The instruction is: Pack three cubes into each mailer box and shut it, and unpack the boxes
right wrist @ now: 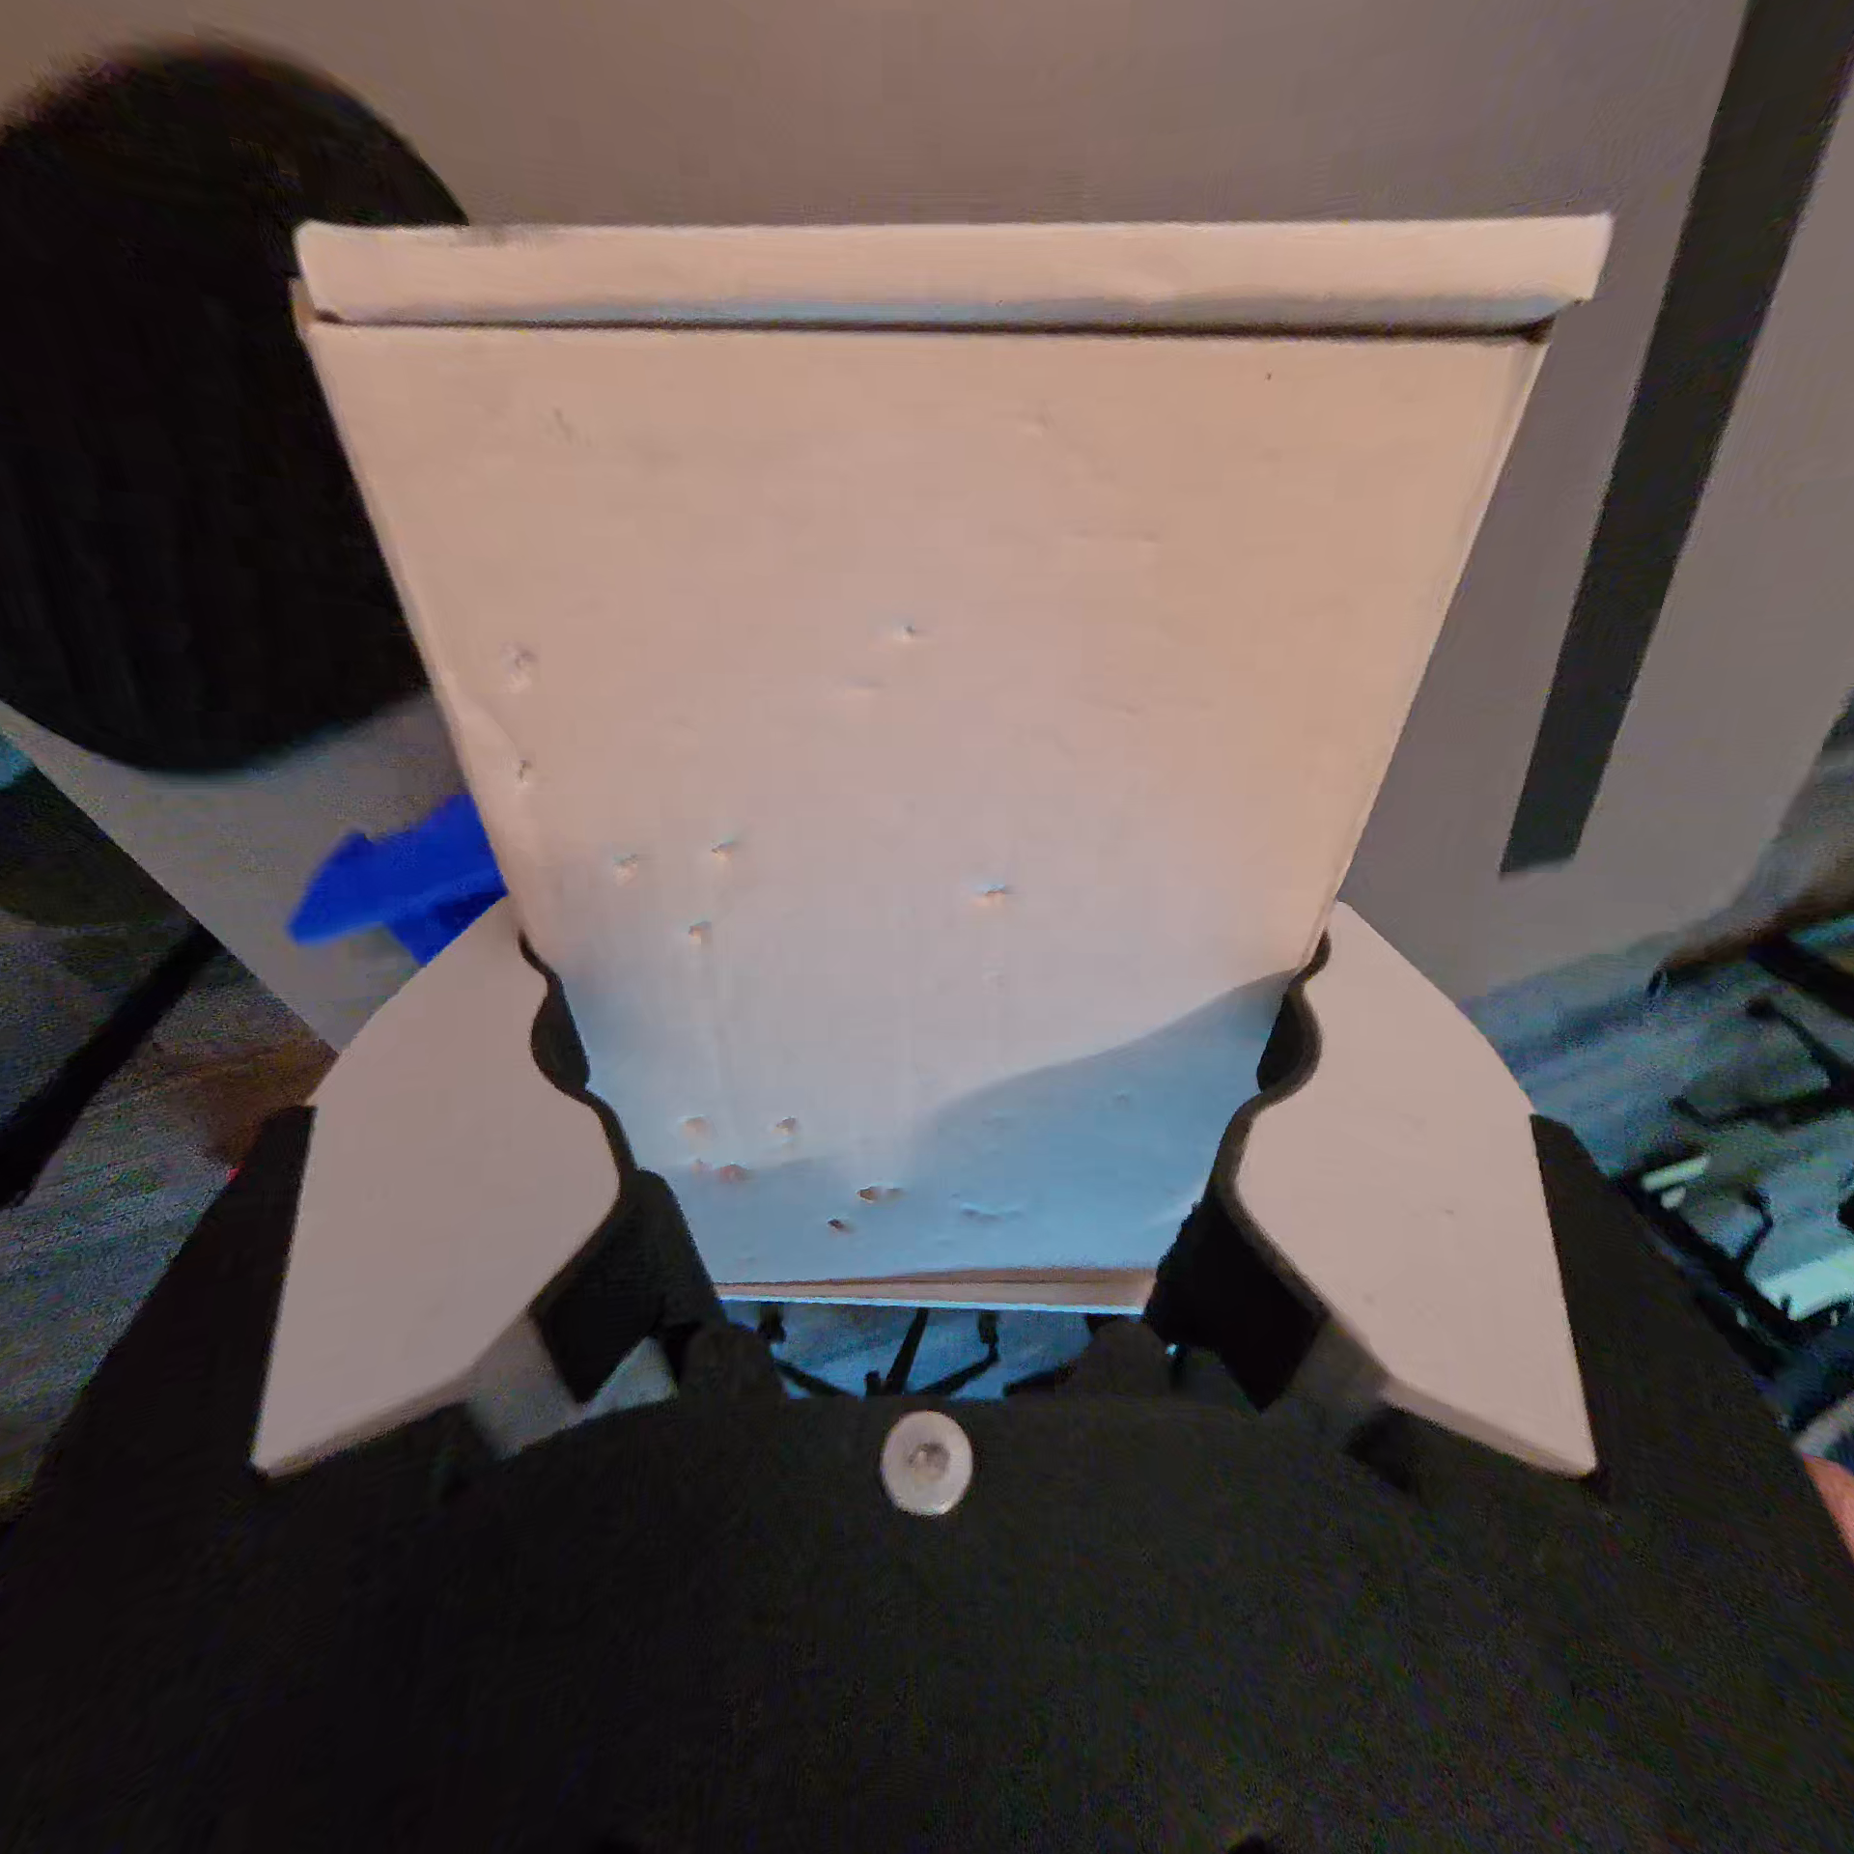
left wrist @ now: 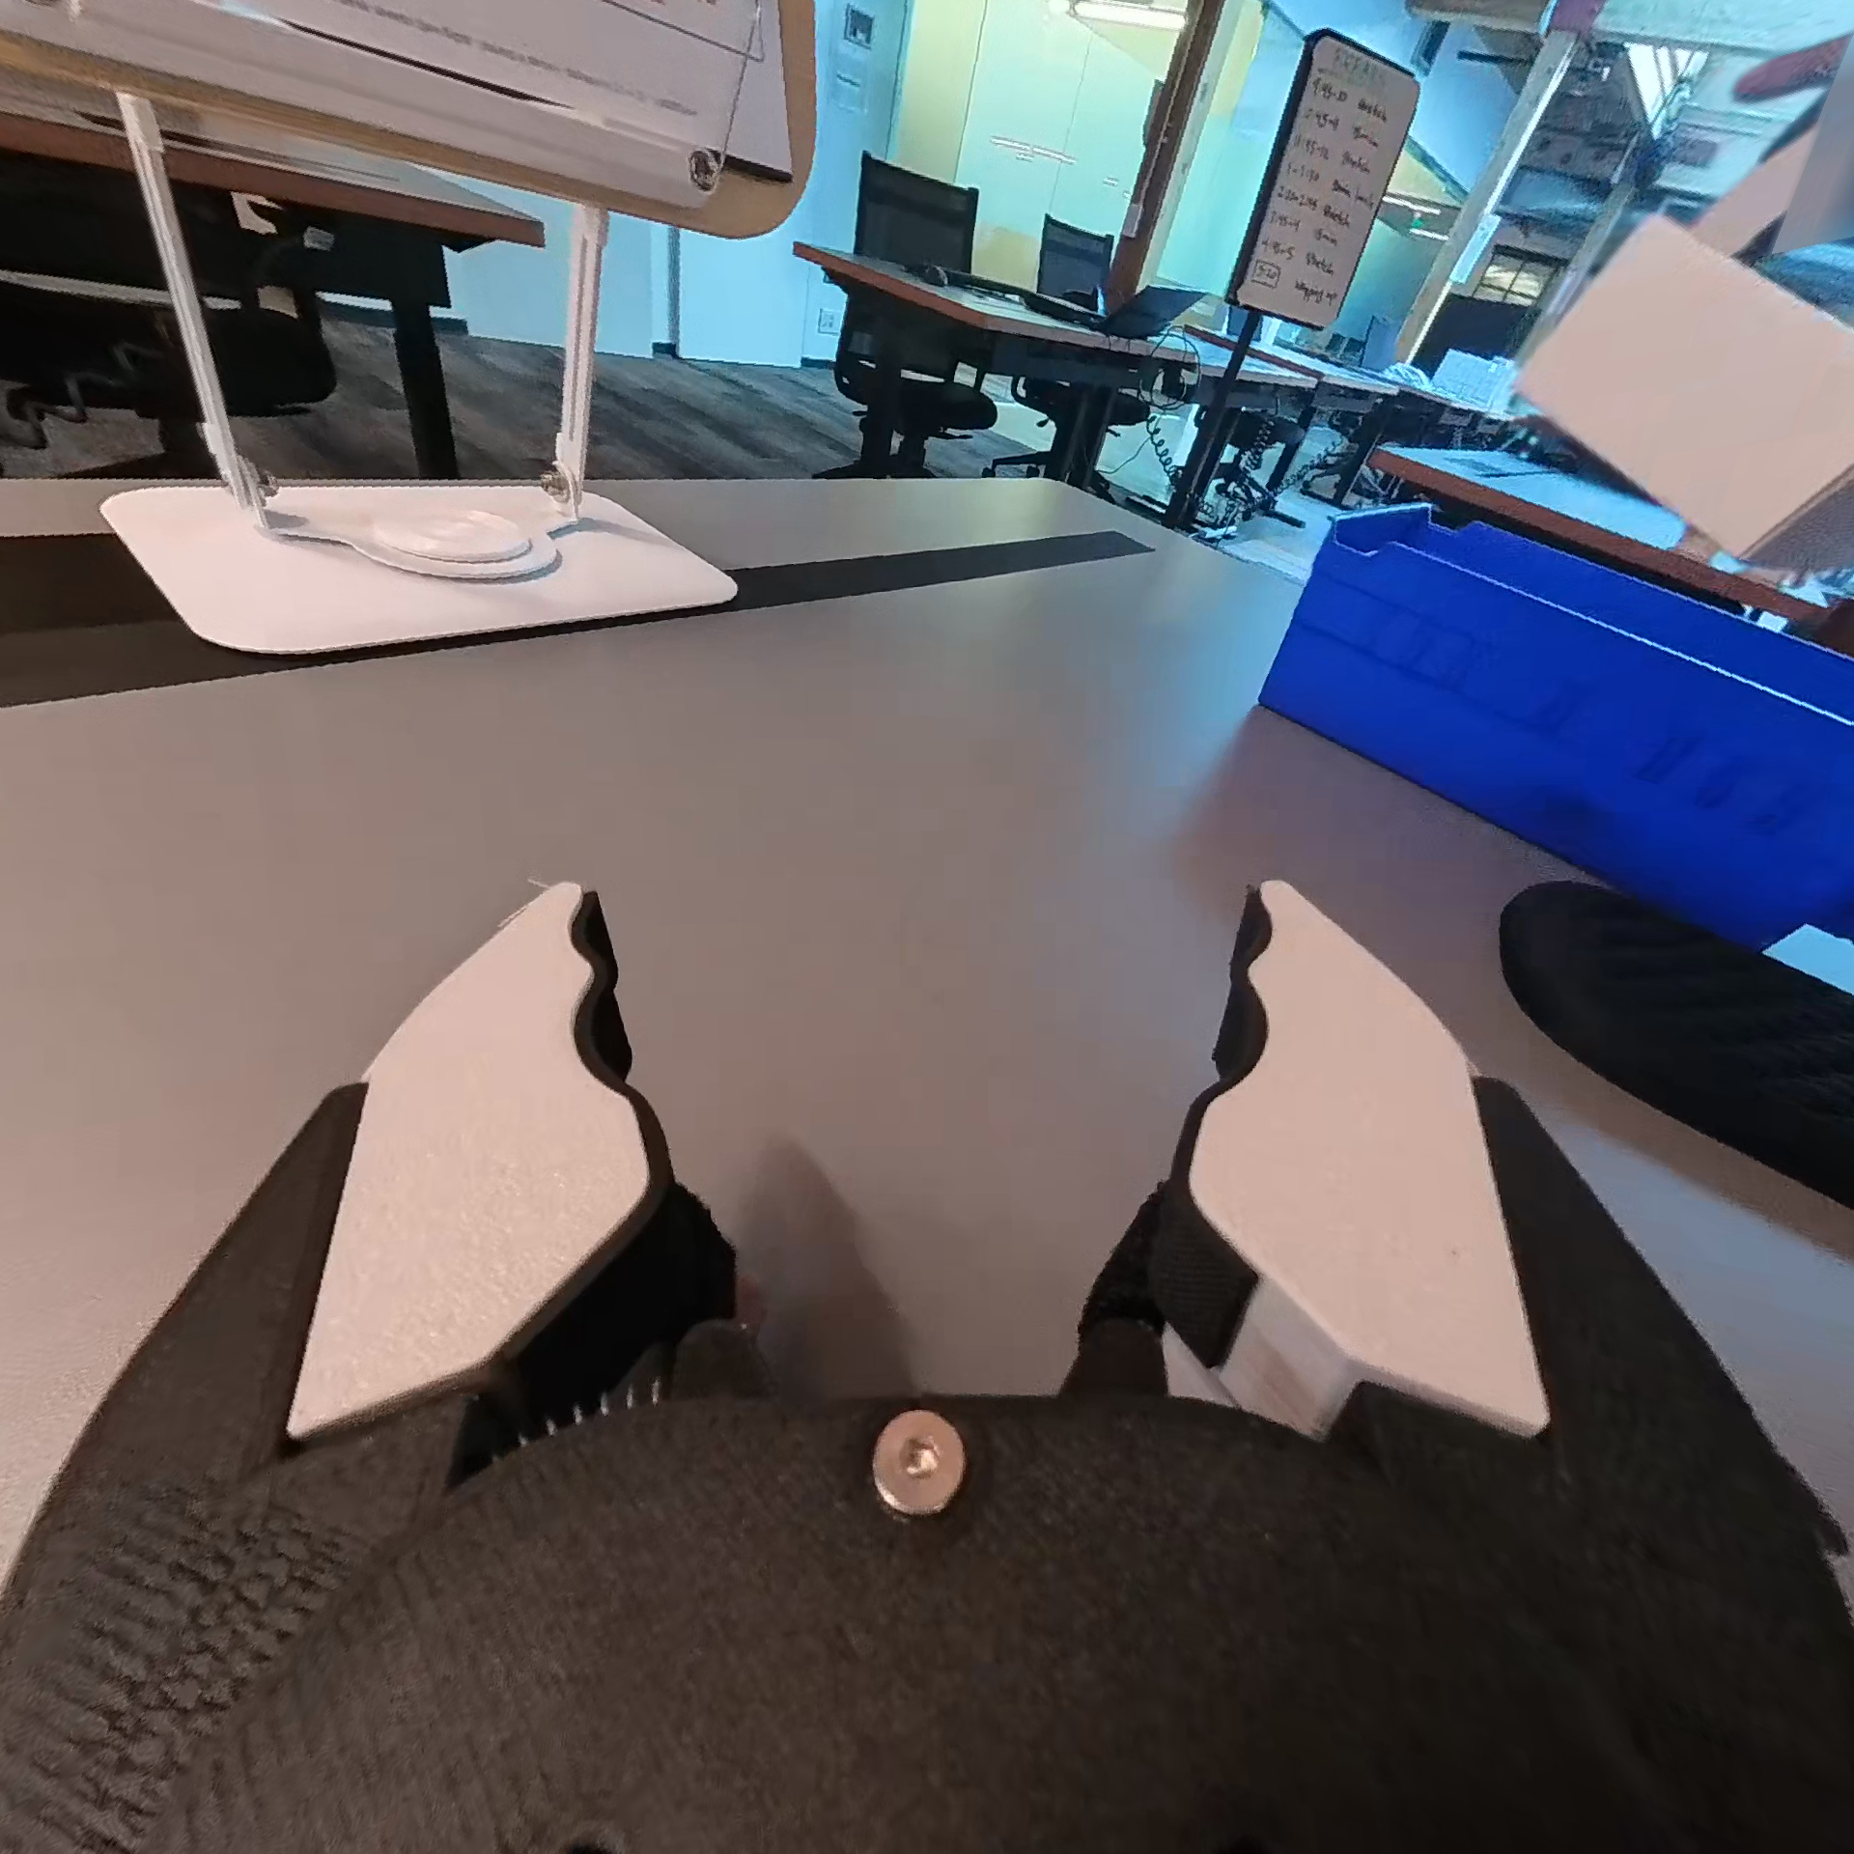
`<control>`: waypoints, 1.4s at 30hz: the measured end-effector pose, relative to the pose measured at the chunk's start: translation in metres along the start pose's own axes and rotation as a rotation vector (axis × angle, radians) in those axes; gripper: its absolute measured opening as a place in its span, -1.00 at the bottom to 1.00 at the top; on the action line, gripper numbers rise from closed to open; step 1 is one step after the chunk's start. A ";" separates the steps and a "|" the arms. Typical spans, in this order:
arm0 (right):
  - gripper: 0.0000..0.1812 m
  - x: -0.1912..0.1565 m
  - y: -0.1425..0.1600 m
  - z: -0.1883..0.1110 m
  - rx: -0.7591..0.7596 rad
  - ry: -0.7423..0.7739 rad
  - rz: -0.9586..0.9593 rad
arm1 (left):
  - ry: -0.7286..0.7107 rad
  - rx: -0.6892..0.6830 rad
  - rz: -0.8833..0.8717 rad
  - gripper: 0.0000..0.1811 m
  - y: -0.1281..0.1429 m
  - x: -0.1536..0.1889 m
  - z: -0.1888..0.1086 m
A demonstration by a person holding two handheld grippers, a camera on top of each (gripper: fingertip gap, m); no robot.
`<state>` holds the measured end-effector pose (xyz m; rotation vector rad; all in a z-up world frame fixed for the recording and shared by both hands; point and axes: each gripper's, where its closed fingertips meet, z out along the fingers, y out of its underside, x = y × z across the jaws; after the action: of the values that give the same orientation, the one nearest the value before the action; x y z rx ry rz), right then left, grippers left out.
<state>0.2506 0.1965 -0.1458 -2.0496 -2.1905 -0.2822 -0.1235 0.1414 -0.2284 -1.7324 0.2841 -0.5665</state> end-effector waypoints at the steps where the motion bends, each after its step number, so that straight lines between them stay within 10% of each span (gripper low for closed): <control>1: 0.47 0.003 0.018 0.000 -0.024 0.015 0.021 | -0.002 0.000 -0.006 0.27 0.000 -0.001 0.000; 10: 0.47 0.035 0.109 0.055 -0.197 0.112 0.044 | -0.009 -0.001 -0.033 0.27 0.000 -0.004 0.000; 22: 0.46 0.050 0.107 0.127 -0.269 0.111 -0.092 | -0.002 -0.001 -0.046 0.25 0.001 -0.004 -0.001; 42: 0.45 0.050 0.088 0.149 -0.209 0.149 -0.227 | 0.003 -0.006 -0.041 0.24 0.002 -0.002 0.000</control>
<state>0.3402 0.2832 -0.2754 -1.8022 -2.3866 -0.6920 -0.1255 0.1419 -0.2306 -1.7470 0.2533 -0.5987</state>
